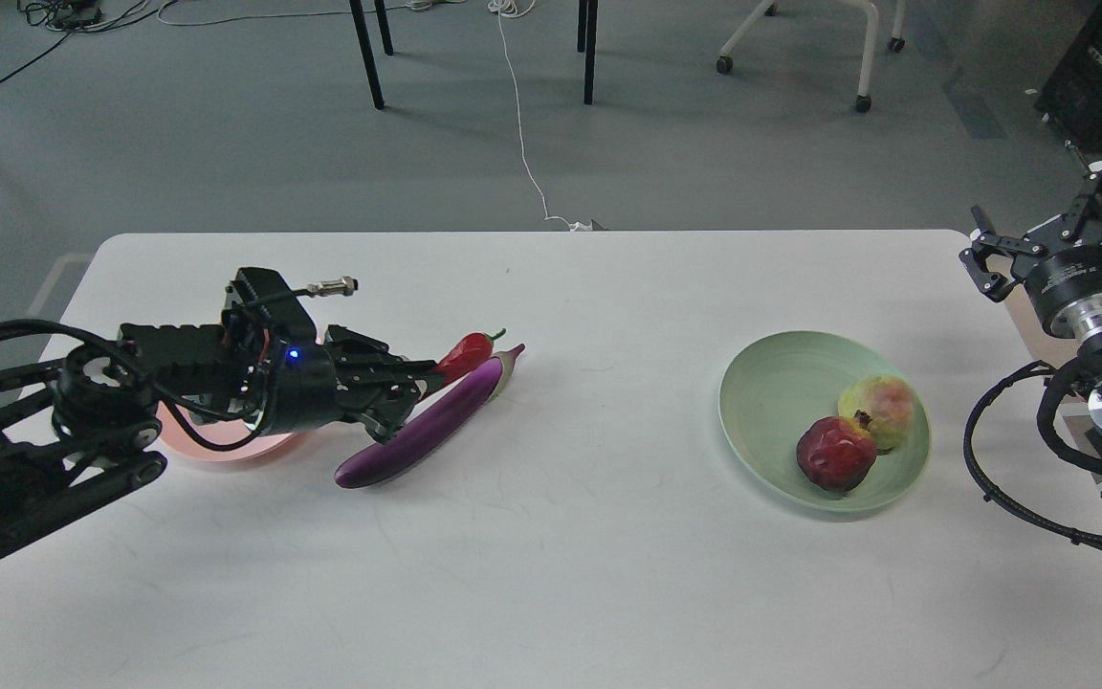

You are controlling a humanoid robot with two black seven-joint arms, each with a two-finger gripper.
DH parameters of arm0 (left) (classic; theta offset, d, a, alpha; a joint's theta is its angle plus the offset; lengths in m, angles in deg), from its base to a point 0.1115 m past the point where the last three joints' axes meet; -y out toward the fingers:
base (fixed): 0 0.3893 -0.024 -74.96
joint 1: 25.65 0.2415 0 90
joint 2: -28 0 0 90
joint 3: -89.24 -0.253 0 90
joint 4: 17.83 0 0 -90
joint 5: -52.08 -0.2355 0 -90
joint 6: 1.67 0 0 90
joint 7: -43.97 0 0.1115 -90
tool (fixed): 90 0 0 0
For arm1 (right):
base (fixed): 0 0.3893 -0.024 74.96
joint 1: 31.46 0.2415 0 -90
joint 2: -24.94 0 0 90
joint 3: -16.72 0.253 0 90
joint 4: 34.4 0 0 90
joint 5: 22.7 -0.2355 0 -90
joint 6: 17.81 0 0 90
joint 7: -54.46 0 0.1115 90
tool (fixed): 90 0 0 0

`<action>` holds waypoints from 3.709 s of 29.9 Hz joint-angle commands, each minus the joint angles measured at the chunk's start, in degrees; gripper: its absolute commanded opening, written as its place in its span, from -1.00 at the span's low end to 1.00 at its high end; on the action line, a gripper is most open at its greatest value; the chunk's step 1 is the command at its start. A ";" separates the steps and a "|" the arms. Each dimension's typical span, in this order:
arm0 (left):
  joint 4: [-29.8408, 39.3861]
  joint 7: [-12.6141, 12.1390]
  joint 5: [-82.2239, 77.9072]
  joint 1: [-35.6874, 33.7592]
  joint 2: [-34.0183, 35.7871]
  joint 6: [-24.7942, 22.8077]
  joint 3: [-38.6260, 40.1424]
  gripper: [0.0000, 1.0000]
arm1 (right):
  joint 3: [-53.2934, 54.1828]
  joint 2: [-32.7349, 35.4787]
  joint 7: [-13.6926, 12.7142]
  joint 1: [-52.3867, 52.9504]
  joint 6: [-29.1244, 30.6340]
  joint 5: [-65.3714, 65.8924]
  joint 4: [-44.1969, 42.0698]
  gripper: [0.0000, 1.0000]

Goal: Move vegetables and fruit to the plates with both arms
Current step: 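Carry the chili pepper onto the pink plate and release, then move the left gripper to the purple eggplant and grasp it, then lift the eggplant onto the pink plate beside the chili and release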

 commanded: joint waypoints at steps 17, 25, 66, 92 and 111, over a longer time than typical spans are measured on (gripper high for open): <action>-25.84 1.18 15.33 6.10 0.22 0.52 -2.85 -0.21 | -0.26 -0.01 -0.09 -0.06 0.00 0.00 -0.02 0.97; -25.84 1.18 15.42 3.92 -1.45 4.47 -1.89 0.61 | -0.26 -0.18 -0.09 -0.06 0.00 0.00 0.07 0.97; -13.20 -5.85 -6.03 -4.44 -12.63 0.96 -11.38 -0.76 | -0.09 -0.88 0.00 0.21 0.00 0.00 -0.02 0.97; -20.92 -5.59 10.14 2.24 5.32 1.14 -6.72 -0.66 | -0.53 -2.29 0.00 0.47 0.00 0.09 -0.11 0.97; -21.36 -5.94 22.77 1.01 3.47 2.37 -2.51 0.78 | -0.53 -2.82 -0.09 0.47 0.00 0.09 -0.02 0.97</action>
